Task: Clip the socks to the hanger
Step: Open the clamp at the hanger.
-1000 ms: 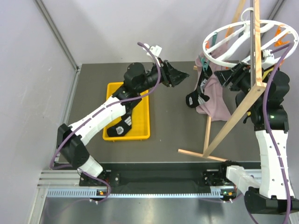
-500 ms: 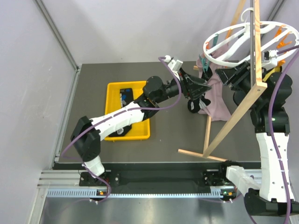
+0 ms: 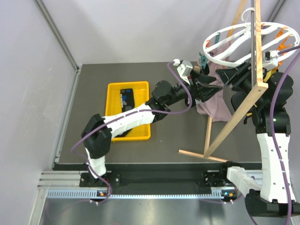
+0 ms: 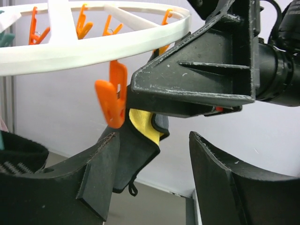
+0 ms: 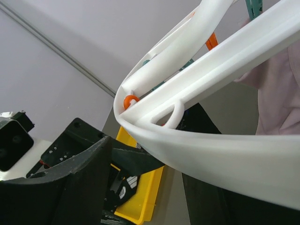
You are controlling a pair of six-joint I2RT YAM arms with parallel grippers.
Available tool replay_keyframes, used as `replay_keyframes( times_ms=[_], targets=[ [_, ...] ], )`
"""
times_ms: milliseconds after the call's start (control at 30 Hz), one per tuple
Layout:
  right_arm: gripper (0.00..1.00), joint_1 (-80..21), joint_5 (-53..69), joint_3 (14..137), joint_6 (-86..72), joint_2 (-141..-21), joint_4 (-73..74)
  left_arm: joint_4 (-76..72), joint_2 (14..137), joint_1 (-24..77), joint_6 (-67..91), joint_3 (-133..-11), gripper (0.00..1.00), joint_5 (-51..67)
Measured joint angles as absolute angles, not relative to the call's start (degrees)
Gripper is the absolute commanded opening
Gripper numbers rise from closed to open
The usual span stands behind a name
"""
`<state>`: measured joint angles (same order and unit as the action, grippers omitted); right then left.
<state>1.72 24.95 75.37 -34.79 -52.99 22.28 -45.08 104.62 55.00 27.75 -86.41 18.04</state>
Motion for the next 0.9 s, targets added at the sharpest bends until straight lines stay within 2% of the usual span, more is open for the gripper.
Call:
replay_keyframes(
  times_ms=[433,800,900],
  targets=[
    [0.58,1.7,25.3,75.4,-34.7,-53.0,22.3,-46.2,111.8,55.6,26.0,-93.1,0.59,14.2],
    [0.58,1.7,25.1,75.4,-34.0,-52.9,22.4,-46.3,111.9,55.6,24.5,-93.3,0.65,11.1],
    [0.58,1.7,25.0,75.4,-33.6,-52.9,22.5,-46.3,112.6,55.6,24.5,-94.6,0.6,11.0]
  ],
)
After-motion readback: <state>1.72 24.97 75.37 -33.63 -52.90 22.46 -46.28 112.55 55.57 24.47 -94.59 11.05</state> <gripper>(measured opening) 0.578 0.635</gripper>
